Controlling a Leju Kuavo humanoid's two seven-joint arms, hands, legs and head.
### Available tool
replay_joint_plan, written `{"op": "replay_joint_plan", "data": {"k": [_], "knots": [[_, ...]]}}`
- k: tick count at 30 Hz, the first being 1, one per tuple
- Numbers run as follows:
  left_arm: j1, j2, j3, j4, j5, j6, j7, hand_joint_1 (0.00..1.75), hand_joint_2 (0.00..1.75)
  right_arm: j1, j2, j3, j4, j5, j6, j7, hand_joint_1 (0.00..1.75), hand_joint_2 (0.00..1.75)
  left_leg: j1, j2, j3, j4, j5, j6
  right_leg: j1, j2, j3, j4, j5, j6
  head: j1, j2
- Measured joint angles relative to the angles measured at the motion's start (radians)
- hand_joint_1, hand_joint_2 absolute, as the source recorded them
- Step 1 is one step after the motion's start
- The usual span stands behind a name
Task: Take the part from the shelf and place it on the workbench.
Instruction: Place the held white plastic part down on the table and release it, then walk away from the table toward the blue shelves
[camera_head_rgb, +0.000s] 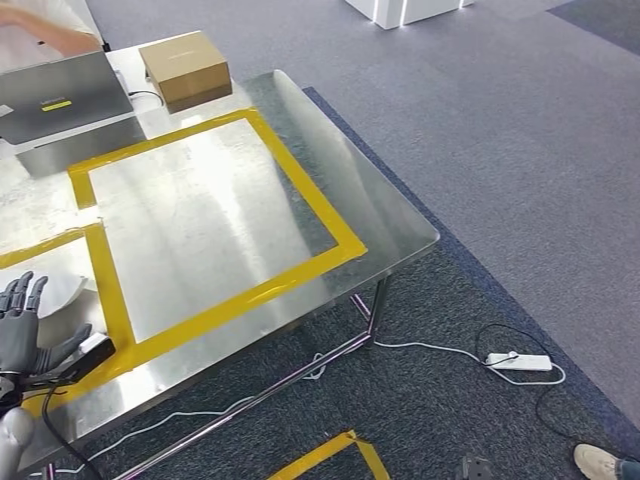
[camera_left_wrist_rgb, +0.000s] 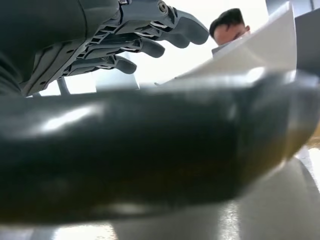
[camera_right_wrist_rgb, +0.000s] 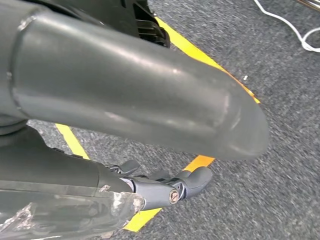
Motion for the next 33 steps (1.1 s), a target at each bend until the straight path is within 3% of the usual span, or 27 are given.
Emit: {"op": "replay_joint_plan", "data": {"k": [3, 6, 8, 10, 11, 12, 13, 15, 17, 18, 20, 22, 25, 26, 27, 28, 29, 31, 33], "knots": [[0.019, -0.002, 0.001, -0.036, 0.0, -0.005, 0.002, 0.0, 0.0, 0.001, 0.0, -0.011, 0.0, 0.0, 0.0, -0.009, 0.0, 0.0, -0.003, 0.0, 0.0, 0.001, -0.002, 0.005, -0.003, 0.0, 0.0, -0.001, 0.0, 0.004, 0.0, 0.0], [0.049, -0.003, 0.003, -0.101, 0.004, -0.018, 0.007, 0.0, 0.0, 0.001, 0.0, -0.031, 0.0, 0.0, 0.0, -0.018, 0.0, 0.0, -0.004, 0.004, 0.005, -0.012, 0.002, 0.023, -0.009, 0.002, -0.006, 0.004, -0.007, 0.018, 0.0, 0.0], [0.05, -0.005, 0.004, -0.107, 0.008, -0.02, 0.008, 0.0, 0.0, 0.001, 0.0, -0.033, 0.0, 0.0, 0.0, -0.015, 0.0, 0.0, 0.002, 0.011, 0.011, -0.022, 0.006, 0.03, -0.009, 0.005, -0.039, 0.074, -0.049, 0.022, 0.004, 0.0], [0.052, -0.008, 0.004, -0.108, 0.011, -0.02, 0.007, 0.0, 0.0, 0.002, -0.001, -0.036, 0.0, 0.0, 0.0, -0.009, 0.0, 0.0, 0.003, 0.018, 0.012, -0.022, 0.005, 0.033, -0.01, 0.006, -0.104, 0.208, -0.111, 0.026, 0.008, 0.0], [0.054, -0.01, 0.004, -0.108, 0.012, -0.02, 0.006, 0.0, 0.0, 0.004, -0.001, -0.037, 0.0, 0.0, 0.0, -0.006, 0.0, 0.0, 0.003, 0.022, 0.012, -0.022, 0.004, 0.032, -0.011, 0.005, -0.132, 0.261, -0.126, 0.028, 0.008, 0.0], [0.056, -0.013, 0.004, -0.108, 0.014, -0.02, 0.004, 0.0, 0.0, 0.006, -0.002, -0.038, 0.0, 0.0, 0.0, -0.003, 0.0, 0.0, 0.004, 0.027, 0.012, -0.021, 0.003, 0.03, -0.012, 0.005, -0.144, 0.28, -0.122, 0.03, 0.008, 0.0], [0.057, -0.015, 0.004, -0.108, 0.015, -0.02, 0.003, 0.0, 0.0, 0.007, -0.003, -0.039, 0.0, 0.0, 0.0, -0.001, 0.0, 0.0, 0.006, 0.031, 0.014, -0.021, 0.002, 0.027, -0.013, 0.003, -0.135, 0.256, -0.099, 0.032, 0.008, 0.0], [0.058, -0.018, 0.003, -0.109, 0.017, -0.02, 0.001, 0.0, 0.0, 0.008, -0.004, -0.04, 0.0, 0.0, 0.0, 0.002, 0.0, 0.0, 0.01, 0.04, 0.017, -0.014, -0.005, 0.014, -0.014, -0.022, -0.073, 0.126, -0.034, 0.037, 0.01, 0.0], [0.061, -0.018, 0.004, -0.115, 0.017, -0.02, 0.001, 0.0, 0.0, 0.004, -0.003, -0.04, 0.0, 0.0, 0.0, 0.004, 0.0, 0.0, 0.009, 0.05, 0.019, -0.004, -0.012, -0.002, -0.014, -0.04, -0.027, 0.032, -0.002, 0.029, 0.013, 0.0], [0.061, -0.017, 0.005, -0.119, 0.018, -0.02, 0.001, 0.0, 0.0, 0.002, -0.002, -0.04, 0.0, 0.0, 0.0, 0.005, 0.0, 0.0, 0.006, 0.055, 0.019, -0.001, -0.014, -0.008, -0.013, -0.041, -0.022, 0.022, -0.002, 0.022, 0.014, 0.0], [0.063, -0.018, 0.005, -0.126, 0.018, -0.021, 0.001, 0.0, 0.0, 0.001, -0.003, -0.041, 0.0, 0.0, 0.0, 0.006, 0.0, 0.0, 0.007, 0.067, 0.021, -0.002, -0.014, -0.017, -0.013, -0.02, -0.025, 0.026, 0.001, 0.004, 0.013, 0.0], [0.065, -0.021, 0.004, -0.135, 0.018, -0.022, 0.001, 0.0, 0.0, 0.002, -0.003, -0.041, 0.0, -0.001, -0.002, 0.007, 0.0, 0.0, 0.012, 0.054, 0.011, 0.025, -0.039, -0.026, -0.013, -0.002, -0.028, 0.026, 0.005, -0.01, 0.013, 0.0], [0.072, -0.025, 0.004, -0.144, 0.018, -0.022, 0.001, 0.0, 0.0, 0.001, -0.003, -0.041, 0.0, -0.001, -0.003, 0.007, 0.0, 0.0, 0.013, 0.019, -0.065, 0.198, -0.134, -0.029, -0.013, 0.029, -0.031, 0.024, 0.01, -0.024, 0.012, 0.0], [0.075, -0.027, 0.004, -0.145, 0.018, -0.022, 0.001, 0.0, 0.0, 0.001, -0.003, -0.041, 0.0, -0.001, -0.002, 0.007, 0.0, 0.0, 0.012, 0.016, -0.091, 0.254, -0.153, -0.028, -0.012, 0.04, -0.032, 0.024, 0.01, -0.026, 0.012, 0.0], [0.078, -0.029, 0.004, -0.145, 0.018, -0.022, 0.001, 0.0, 0.0, 0.002, -0.003, -0.041, 0.0, -0.001, -0.002, 0.008, 0.0, 0.0, 0.012, 0.015, -0.105, 0.28, -0.154, -0.026, -0.012, 0.053, -0.033, 0.025, 0.011, -0.026, 0.012, 0.0], [0.081, -0.03, 0.004, -0.148, 0.018, -0.022, 0.001, 0.0, 0.0, 0.003, -0.003, -0.041, 0.0, -0.001, -0.002, 0.008, 0.0, 0.0, 0.012, 0.013, -0.101, 0.27, -0.137, -0.024, -0.012, 0.065, -0.033, 0.025, 0.012, -0.026, 0.012, 0.0], [0.083, -0.032, 0.004, -0.152, 0.019, -0.023, 0.001, 0.0, 0.0, 0.003, -0.003, -0.041, 0.0, -0.001, -0.002, 0.008, 0.0, 0.0, 0.013, 0.006, -0.08, 0.225, -0.106, -0.021, -0.012, 0.078, -0.033, 0.025, 0.013, -0.025, 0.012, 0.0], [0.085, -0.033, 0.004, -0.166, 0.021, -0.025, 0.001, 0.0, 0.0, 0.002, -0.003, -0.042, 0.0, -0.001, -0.002, 0.009, 0.0, 0.0, 0.017, -0.035, -0.016, 0.097, -0.05, -0.016, -0.011, 0.101, -0.036, 0.027, 0.015, -0.018, 0.012, 0.0], [0.088, -0.035, 0.003, -0.182, 0.022, -0.03, 0.001, 0.0, 0.0, 0.001, -0.003, -0.043, 0.0, -0.001, -0.002, 0.009, 0.0, 0.0, 0.019, -0.066, 0.018, 0.024, -0.036, -0.014, -0.011, 0.123, -0.043, 0.027, 0.018, -0.006, 0.012, 0.0]]}}
